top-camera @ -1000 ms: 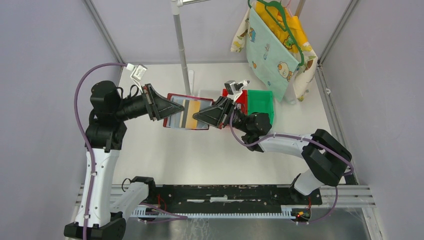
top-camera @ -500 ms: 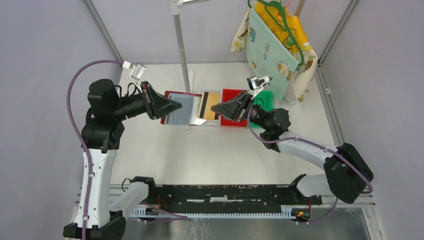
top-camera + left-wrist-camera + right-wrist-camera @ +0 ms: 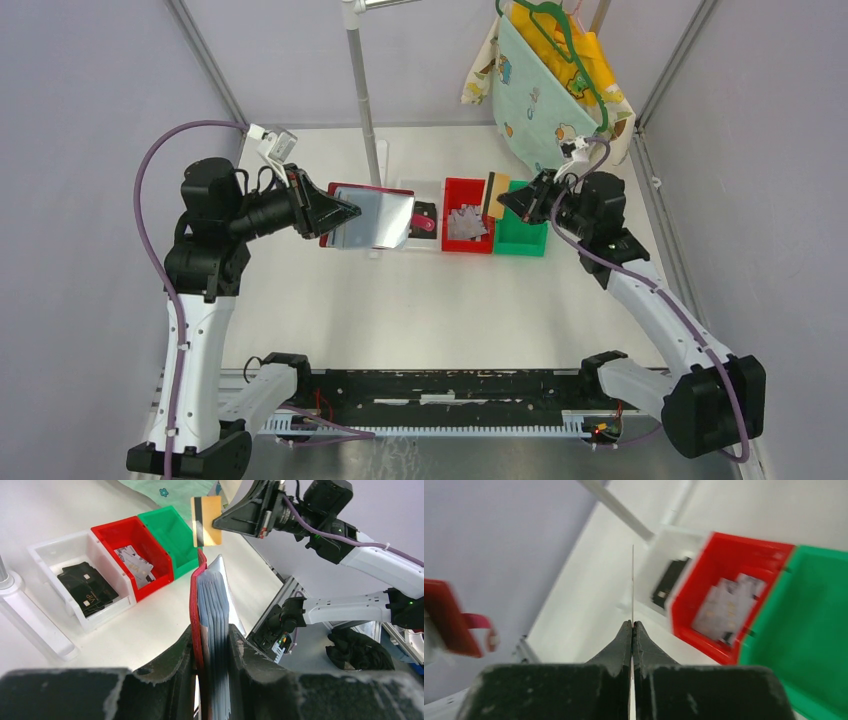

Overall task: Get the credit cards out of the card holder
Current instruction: Place the credit card in the storage box.

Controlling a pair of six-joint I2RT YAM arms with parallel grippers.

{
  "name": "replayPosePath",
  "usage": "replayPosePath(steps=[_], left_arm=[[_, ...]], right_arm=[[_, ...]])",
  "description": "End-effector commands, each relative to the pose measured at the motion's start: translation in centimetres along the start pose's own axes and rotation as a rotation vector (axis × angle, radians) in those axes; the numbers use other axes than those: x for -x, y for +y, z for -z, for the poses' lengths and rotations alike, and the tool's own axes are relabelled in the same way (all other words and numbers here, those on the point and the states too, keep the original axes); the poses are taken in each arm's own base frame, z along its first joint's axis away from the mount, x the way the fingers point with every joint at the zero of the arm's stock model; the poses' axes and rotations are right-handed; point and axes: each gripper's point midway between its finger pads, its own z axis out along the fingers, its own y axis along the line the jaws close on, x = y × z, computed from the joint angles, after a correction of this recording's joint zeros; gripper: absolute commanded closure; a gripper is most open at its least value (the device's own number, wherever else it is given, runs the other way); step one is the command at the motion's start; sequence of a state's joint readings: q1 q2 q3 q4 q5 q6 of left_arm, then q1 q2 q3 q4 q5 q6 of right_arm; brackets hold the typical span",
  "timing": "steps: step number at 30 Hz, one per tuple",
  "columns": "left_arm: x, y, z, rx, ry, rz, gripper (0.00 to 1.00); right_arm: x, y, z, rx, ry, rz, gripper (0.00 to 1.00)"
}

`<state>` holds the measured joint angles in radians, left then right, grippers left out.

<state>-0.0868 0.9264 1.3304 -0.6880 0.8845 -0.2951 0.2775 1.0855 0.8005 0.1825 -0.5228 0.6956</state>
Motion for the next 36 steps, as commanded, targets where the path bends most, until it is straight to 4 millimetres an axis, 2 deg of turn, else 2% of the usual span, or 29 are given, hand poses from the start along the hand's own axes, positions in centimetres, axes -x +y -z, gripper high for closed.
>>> replayPosePath(steps=[1,4,13,22,28,36], left_arm=[[1.6,-1.6,0.8,-0.032,-0.049,-0.126,0.98],[1.6,-1.9,1.0,-0.040,-0.053,-0.132,0.98],[1.4,-2.8,1.4,-0.065,-0.056,-0.138,0.98],[1.1,-2.9,1.3,-0.081,-0.048,-0.121,0.98],[0.9,-3.0,1.4,-0.082,-0.047,-0.110,0.98],[0.0,-1.5,0.7,-0.053,0.003,-0.070,0.98]], right_arm=[[-2.1,-7.6,2.0,-0.362,0.129,0.168,1.00],[-2.6,-10.5,2.4,-0.479,0.161,0.196,1.00],[-3.5,-15.3,1.8,-0.633,0.196,0.233,1.00],[-3.7,-17.5,0.1,-0.673,0.198,0.224,1.00],[-3.7,-17.6,-0.2,-0.663,0.146,0.202,1.00],[-3.8,-18.5,-0.2,-0.693,0.108,0.218,1.00]])
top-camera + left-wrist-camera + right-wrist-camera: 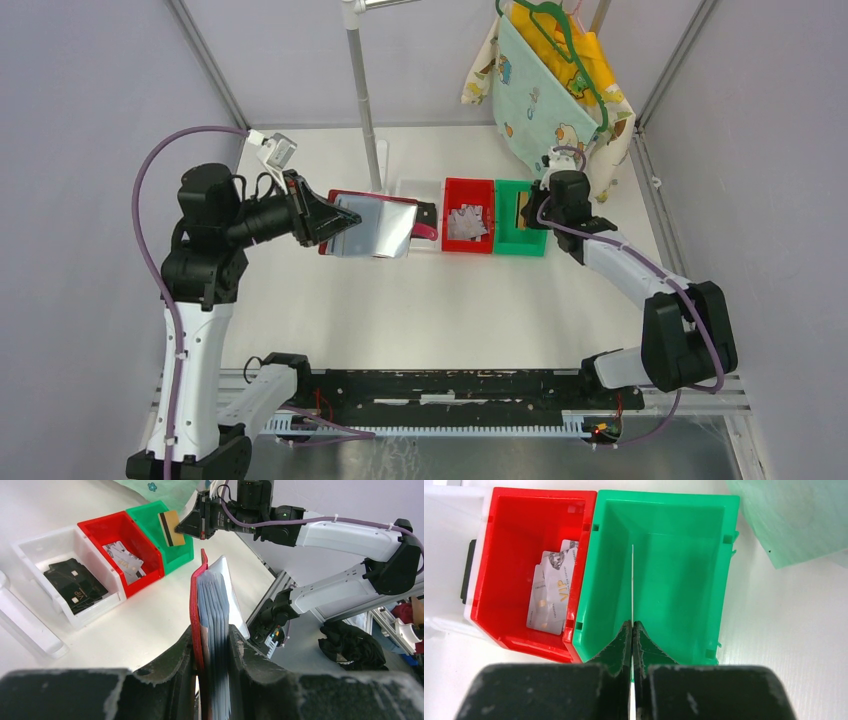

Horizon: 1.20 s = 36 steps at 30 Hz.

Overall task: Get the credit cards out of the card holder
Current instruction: Place the credit card in the storage box.

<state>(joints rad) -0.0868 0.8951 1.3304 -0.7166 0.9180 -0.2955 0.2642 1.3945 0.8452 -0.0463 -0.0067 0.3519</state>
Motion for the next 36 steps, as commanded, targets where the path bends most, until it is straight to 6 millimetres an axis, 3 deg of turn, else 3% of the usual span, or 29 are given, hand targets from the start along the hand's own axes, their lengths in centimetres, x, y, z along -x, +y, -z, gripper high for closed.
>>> replayPosePath(steps=[1,5,10,13,19,22,24,27,29,31,36], left_arm=[[0.5,-0.1,-0.1,-0.019,-0.002,-0.066,0.98],[0.5,0.1,-0.3,-0.023,0.005,-0.075,0.98],[0.5,0.5,-0.5,-0.016,0.012,-0.066,0.98],[0.7,0.6,-0.6,-0.016,0.014,-0.065,0.98],[0.4,0.7,-0.5,-0.011,0.031,-0.069,0.98],[0.5,0.4,-0.5,-0.020,0.031,-0.069,0.98],[0.5,0.4,-0.5,-0.022,0.029,-0.075,0.98],[0.6,0.1,-0.4,-0.036,0.031,-0.081,0.98],[0.5,0.0,-0.4,-0.050,0.036,-0.081,0.98],[0.3,-0.3,-0.5,-0.070,0.044,-0.083,0.98],[-0.4,-1.4,-0.1,-0.130,0.061,-0.108,0.98]], right_arm=[[1.4,-0.6,-0.2,-0.034,-0.088,-0.004,1.00],[1.3,-0.8,0.0,-0.039,-0.118,-0.009,0.97],[1.6,-1.0,0.6,-0.058,-0.128,-0.007,0.71],[2.8,-0.6,1.8,-0.044,-0.171,-0.015,0.56],[6.0,1.9,5.6,0.006,-0.278,0.011,0.48],[8.1,5.3,8.3,0.117,-0.347,0.032,0.42],[9.6,8.4,10.3,0.209,-0.386,0.075,0.33],[10.9,15.3,13.7,0.506,-0.394,0.143,0.03],[10.8,19.7,16.6,0.783,-0.377,0.148,0.02],[10.7,22.7,19.6,1.006,-0.366,0.140,0.02],[10.5,26.4,22.7,1.217,-0.341,0.149,0.02]])
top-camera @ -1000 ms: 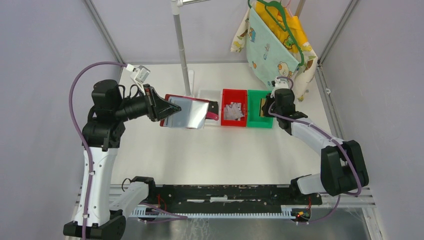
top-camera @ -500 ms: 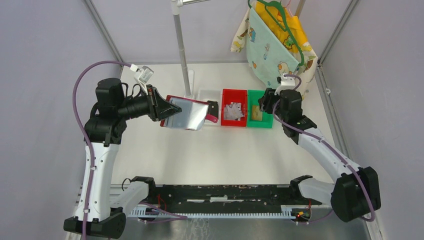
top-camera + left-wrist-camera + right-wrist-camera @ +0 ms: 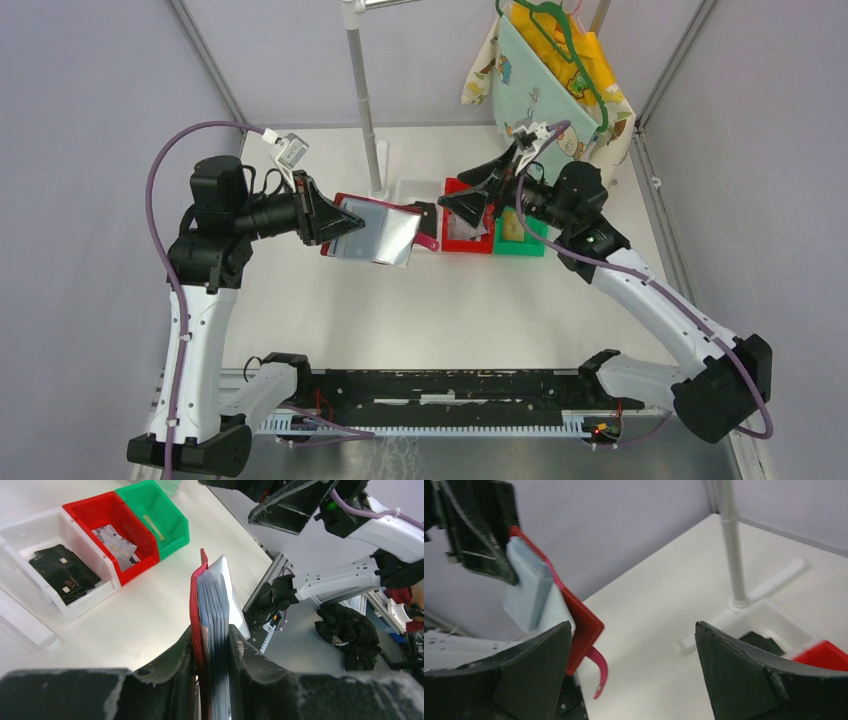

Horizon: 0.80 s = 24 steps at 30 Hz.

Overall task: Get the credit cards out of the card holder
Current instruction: Place the credit card in the storage box, then remove the credit card from the card holder.

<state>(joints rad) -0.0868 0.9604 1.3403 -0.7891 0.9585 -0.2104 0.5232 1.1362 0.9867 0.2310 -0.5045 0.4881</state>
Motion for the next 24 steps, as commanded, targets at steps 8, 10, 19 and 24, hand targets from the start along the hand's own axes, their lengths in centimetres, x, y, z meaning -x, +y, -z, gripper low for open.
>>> replayPosePath(steps=[8,10,19,24], left_arm=[[0.4,-3.6,1.2,-0.144,-0.006,-0.156,0.98],[0.4,-3.7,1.3,-0.143,-0.006,-0.161,0.98],[0.4,-4.8,1.6,-0.190,0.000,-0.166,0.98],[0.2,-4.9,1.6,-0.196,0.004,-0.167,0.98]], right_arm=[[1.8,13.0,-1.3,0.586,-0.037,-0.095,0.02],[1.1,13.8,-1.7,0.610,-0.012,-0.093,0.02],[-1.4,15.0,-3.7,0.629,0.056,-0.090,0.02],[-2.2,16.1,-4.5,0.657,0.077,-0.105,0.02]])
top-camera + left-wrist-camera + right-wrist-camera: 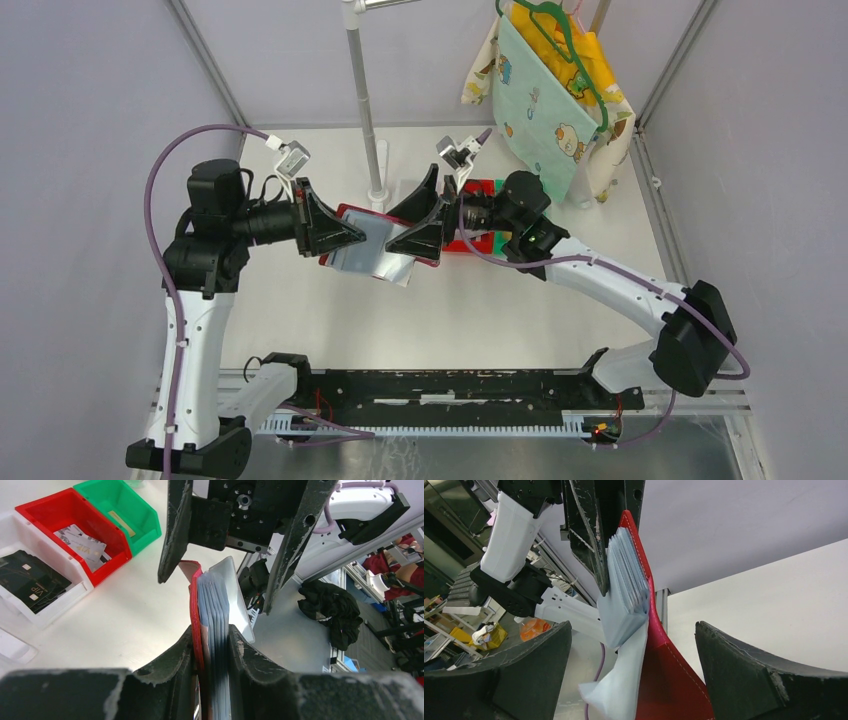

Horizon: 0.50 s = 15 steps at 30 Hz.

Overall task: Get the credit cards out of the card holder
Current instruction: Remove the credit card from the card holder.

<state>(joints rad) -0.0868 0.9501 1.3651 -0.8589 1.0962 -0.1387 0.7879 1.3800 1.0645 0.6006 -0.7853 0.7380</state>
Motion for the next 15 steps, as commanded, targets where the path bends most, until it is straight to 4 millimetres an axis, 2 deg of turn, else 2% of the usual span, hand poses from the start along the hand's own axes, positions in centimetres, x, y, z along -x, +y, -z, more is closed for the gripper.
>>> replayPosePath(steps=[1,4,8,13,15], left_arm=[[1.2,-2.1,0.6,-0.060,-0.030,-0.127,0.98],[1.2,-2.1,0.6,-0.062,-0.030,-0.125,0.98],[1.3,-2.0,0.6,-0.054,-0.030,-0.133,0.98],[1.3,-1.8,0.6,-0.036,-0.031,-0.139,0.98],[1.4,-1.5,0.6,-0.024,-0.032,-0.132,0.90]], right_arm=[[1.2,2.4,-1.6,0.098,-0.015,0.059,0.02],[0.9,2.4,-1.9,0.102,-0.018,0.038,0.15],[0.2,2.0,-2.2,0.099,-0.007,-0.010,0.44],[0.1,1.9,-2.3,0.104,-0.043,-0.075,0.66],[0.3,2.0,-2.3,0.117,-0.060,-0.091,0.77]])
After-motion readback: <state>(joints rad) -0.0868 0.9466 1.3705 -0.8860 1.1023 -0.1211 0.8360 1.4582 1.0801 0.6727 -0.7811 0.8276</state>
